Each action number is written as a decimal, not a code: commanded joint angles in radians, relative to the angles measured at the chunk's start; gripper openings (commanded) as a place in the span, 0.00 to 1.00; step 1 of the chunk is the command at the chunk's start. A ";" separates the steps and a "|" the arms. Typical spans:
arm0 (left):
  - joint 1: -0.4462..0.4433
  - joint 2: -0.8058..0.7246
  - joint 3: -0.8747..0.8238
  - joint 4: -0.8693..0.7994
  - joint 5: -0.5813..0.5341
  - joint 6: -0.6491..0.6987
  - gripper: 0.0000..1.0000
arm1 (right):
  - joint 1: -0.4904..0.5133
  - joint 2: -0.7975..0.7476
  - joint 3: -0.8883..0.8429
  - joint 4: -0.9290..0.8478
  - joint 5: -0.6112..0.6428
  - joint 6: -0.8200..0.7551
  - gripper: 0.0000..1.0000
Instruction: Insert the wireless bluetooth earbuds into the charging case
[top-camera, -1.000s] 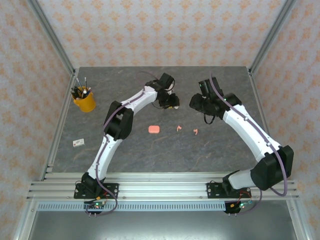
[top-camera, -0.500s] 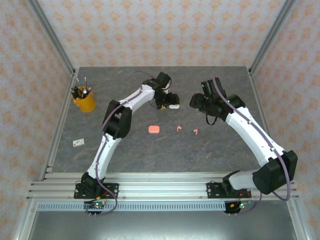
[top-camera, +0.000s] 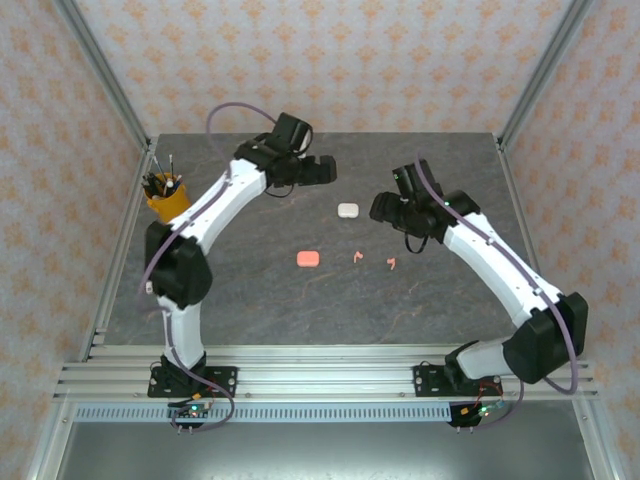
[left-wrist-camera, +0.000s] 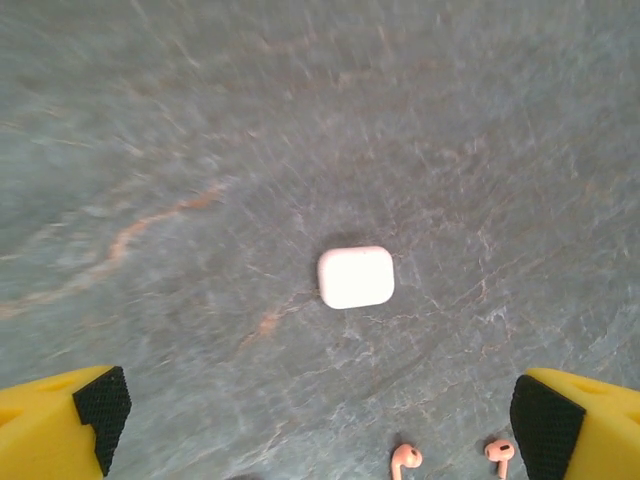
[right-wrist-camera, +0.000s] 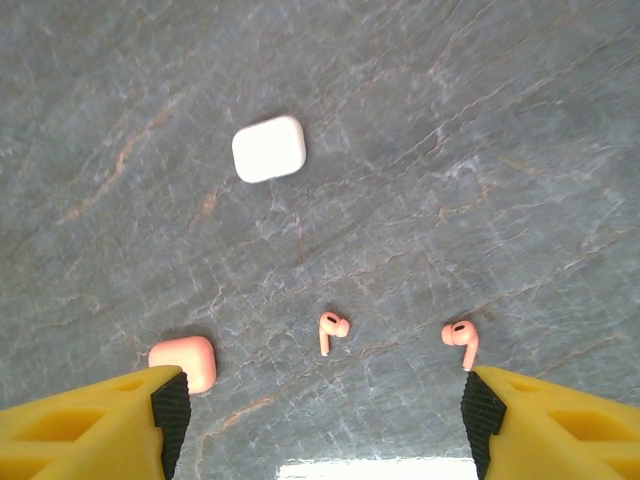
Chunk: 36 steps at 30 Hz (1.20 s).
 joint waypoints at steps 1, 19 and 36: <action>0.004 -0.130 -0.119 0.056 -0.214 0.018 1.00 | 0.052 0.068 0.024 0.010 0.038 0.024 0.74; 0.055 -0.500 -0.526 0.234 -0.497 -0.088 1.00 | 0.301 0.622 0.453 -0.164 0.114 0.124 0.81; 0.136 -0.724 -0.767 0.314 -0.618 -0.191 1.00 | 0.379 0.911 0.688 -0.274 0.088 0.154 0.81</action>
